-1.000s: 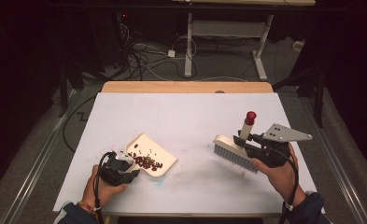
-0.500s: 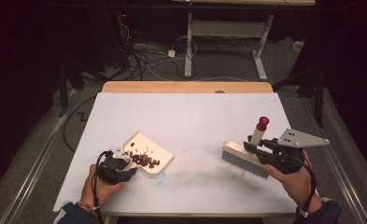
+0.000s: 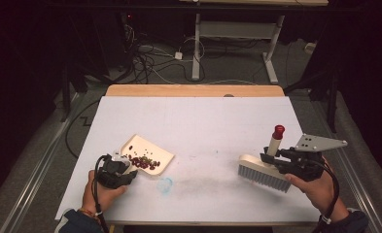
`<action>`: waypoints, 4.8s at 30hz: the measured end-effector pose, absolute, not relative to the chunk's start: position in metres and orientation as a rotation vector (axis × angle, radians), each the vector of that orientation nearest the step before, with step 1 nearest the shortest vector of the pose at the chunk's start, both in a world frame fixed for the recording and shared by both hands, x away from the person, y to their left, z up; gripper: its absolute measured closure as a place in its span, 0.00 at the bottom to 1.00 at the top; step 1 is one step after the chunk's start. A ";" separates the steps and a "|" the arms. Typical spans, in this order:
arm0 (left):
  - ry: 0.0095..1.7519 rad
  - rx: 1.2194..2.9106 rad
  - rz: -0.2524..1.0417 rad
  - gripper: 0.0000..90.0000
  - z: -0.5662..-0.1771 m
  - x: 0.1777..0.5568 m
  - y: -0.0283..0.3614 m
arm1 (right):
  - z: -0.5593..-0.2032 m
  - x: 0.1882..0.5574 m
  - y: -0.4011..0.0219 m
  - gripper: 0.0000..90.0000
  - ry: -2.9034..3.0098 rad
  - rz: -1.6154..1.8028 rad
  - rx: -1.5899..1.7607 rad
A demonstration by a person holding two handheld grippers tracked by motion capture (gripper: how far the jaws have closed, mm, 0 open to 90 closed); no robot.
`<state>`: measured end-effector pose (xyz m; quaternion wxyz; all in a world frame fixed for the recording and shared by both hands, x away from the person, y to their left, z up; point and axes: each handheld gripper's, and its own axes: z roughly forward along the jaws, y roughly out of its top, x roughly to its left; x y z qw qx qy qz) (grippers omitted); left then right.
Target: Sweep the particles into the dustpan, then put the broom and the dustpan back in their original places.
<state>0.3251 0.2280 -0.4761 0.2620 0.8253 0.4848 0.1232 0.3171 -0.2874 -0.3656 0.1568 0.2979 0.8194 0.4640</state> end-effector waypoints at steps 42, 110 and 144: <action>1.448 2.099 0.364 0.61 -0.472 0.316 0.233 | -0.375 0.372 -0.291 0.74 2.358 1.337 0.900; 0.988 2.129 0.700 0.22 -0.463 0.286 0.207 | -0.392 0.427 -0.250 0.22 1.978 1.174 1.115; 0.971 2.159 0.688 0.21 -0.466 0.285 0.205 | -0.366 0.373 -0.255 0.26 1.994 1.241 0.891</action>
